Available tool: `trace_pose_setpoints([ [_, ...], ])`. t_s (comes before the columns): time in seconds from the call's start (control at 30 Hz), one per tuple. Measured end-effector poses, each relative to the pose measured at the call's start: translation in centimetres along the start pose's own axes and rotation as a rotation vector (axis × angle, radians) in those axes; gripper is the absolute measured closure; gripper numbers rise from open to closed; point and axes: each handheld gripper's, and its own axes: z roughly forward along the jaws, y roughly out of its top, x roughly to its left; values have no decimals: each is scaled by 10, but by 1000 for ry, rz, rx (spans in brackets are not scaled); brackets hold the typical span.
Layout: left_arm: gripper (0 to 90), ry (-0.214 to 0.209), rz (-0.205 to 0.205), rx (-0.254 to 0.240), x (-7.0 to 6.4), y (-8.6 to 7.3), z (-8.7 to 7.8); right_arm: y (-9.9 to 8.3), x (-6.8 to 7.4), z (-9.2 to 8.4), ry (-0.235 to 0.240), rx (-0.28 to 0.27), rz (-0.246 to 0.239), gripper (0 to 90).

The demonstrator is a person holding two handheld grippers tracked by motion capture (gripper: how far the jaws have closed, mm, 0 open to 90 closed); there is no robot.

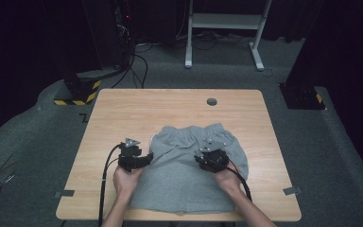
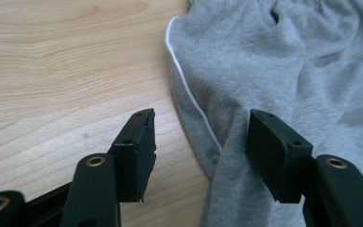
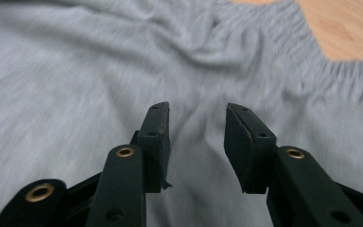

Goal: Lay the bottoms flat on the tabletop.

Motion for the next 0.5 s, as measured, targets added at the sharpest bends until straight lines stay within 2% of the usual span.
trace_pose_setpoints([
  [0.13, 426, 9, -22, 19, 2, 2, 9, -17, 2, -11, 34, 10, -12, 621],
  [0.27, 473, 5, -41, 46, -1, 2, 19, -28, 5, -9, 64, 43, -1, 618],
  [0.33, 552, 1, -34, 46, -3, 2, 20, -33, 9, -6, 70, 60, -19, 629],
  [0.43, 702, -26, -33, 59, -4, 4, 22, -35, 9, -6, 85, 46, -19, 687],
  [0.5, 793, 2, -4, 73, -6, 9, 20, -35, 6, -7, 90, 49, -24, 748],
])
